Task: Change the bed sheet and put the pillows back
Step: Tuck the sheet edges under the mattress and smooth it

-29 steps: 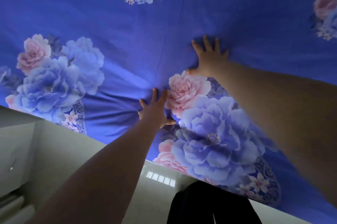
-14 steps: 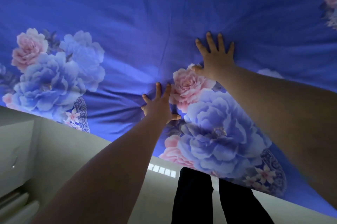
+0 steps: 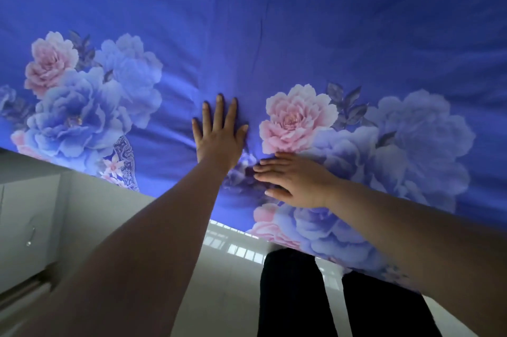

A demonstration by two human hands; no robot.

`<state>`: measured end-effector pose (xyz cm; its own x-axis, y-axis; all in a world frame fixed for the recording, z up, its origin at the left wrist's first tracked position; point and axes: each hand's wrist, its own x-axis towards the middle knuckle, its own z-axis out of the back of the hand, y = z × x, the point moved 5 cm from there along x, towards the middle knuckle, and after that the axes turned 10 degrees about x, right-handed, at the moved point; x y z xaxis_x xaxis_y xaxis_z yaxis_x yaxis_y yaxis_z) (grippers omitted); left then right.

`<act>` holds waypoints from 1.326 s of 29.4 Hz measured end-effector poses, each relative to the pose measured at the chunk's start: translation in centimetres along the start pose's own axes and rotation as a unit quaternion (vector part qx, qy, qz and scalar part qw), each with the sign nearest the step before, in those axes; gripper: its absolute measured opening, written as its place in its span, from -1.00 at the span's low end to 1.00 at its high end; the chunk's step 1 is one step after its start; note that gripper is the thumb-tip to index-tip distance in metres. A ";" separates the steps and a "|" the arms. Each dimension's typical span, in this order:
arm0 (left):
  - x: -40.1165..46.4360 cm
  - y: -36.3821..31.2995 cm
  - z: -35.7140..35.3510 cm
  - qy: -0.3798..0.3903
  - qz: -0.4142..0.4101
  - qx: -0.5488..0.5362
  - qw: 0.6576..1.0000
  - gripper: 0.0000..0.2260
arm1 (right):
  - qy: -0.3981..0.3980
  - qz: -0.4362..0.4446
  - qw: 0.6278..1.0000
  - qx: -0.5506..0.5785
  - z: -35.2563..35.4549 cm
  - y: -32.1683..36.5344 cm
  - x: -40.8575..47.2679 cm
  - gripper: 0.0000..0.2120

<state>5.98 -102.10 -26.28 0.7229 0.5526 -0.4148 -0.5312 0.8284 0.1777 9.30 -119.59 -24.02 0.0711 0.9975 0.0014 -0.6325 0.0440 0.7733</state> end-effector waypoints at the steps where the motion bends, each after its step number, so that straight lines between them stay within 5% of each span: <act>1: -1.4 0.4 -0.8 -0.011 0.015 0.000 1.000 -0.44 | 0.006 -0.011 1.000 -0.001 0.5 -0.1 0.3 -0.74; 3: -3.5 1.3 -1.9 -0.030 0.045 -0.014 0.998 -0.44 | -0.004 -0.076 0.997 0.006 1.4 -0.2 1.0 -0.69; 6: -5.1 3.3 -2.5 -0.038 0.117 -0.026 0.992 -0.46 | -0.142 -0.130 0.981 0.025 4.4 -1.1 2.6 -0.75; 9: -6.6 5.9 -3.5 -0.017 0.207 -0.048 0.977 -0.47 | -0.305 -0.305 0.902 -0.007 8.1 -5.6 3.6 -0.54; 12: -8.5 8.5 -4.4 -0.008 0.263 -0.069 0.962 -0.46 | -0.241 -0.425 0.871 -0.048 6.5 -6.8 5.4 -0.38; 15: -9.1 9.2 -4.1 -0.007 0.247 -0.055 0.967 -0.45 | -0.136 -0.387 0.907 -0.099 2.0 -4.5 6.7 -0.36; 19: -8.5 10.0 -3.1 -0.005 0.250 -0.065 0.966 -0.48 | -0.103 -0.309 0.939 -0.113 -1.3 -1.8 8.2 -0.38; 21: -8.3 10.9 -2.5 -0.017 0.244 -0.072 0.967 -0.55 | -0.127 -0.276 0.947 -0.109 -0.6 -2.0 10.0 -0.36; 24: -8.2 12.9 -1.6 -0.052 0.252 -0.099 0.961 -0.62 | -0.226 -0.413 0.882 -0.037 1.0 -3.3 11.0 -0.35; 26: -7.7 14.1 -0.7 -0.091 0.246 -0.137 0.955 -0.61 | -0.134 -0.351 0.921 -0.100 -2.2 -0.4 12.1 -0.42; 28: -6.1 14.9 0.4 -0.118 0.204 -0.167 0.957 -0.60 | -0.015 -0.162 0.983 -0.087 -7.5 5.0 12.2 -0.53; 31: -4.2 16.6 -0.1 -0.063 0.144 -0.136 0.978 -0.58 | 0.138 0.036 0.990 0.020 -11.3 11.0 10.3 -0.72; 33: -4.5 17.6 -2.2 0.016 0.143 -0.118 0.983 -0.54 | 0.071 0.057 0.995 0.050 -8.6 10.5 11.1 -0.75; 35: -6.3 18.3 -4.2 0.038 0.154 -0.114 0.981 -0.49 | -0.098 0.017 0.994 0.048 -4.3 7.4 13.4 -0.79; 37: -8.0 18.0 -5.5 0.024 0.166 -0.134 0.977 -0.47 | -0.287 -0.130 0.949 0.003 1.2 1.5 15.0 -0.66; 39: -9.1 17.4 -6.0 0.009 0.177 -0.162 0.971 -0.49 | -0.338 -0.332 0.881 -0.004 4.2 -3.1 15.5 -0.49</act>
<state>-12.52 -93.24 -24.75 0.4640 0.7931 -0.3945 -0.8577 0.5136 0.0237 15.65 -104.47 -23.76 0.8686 0.4904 -0.0706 -0.2830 0.6081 0.7417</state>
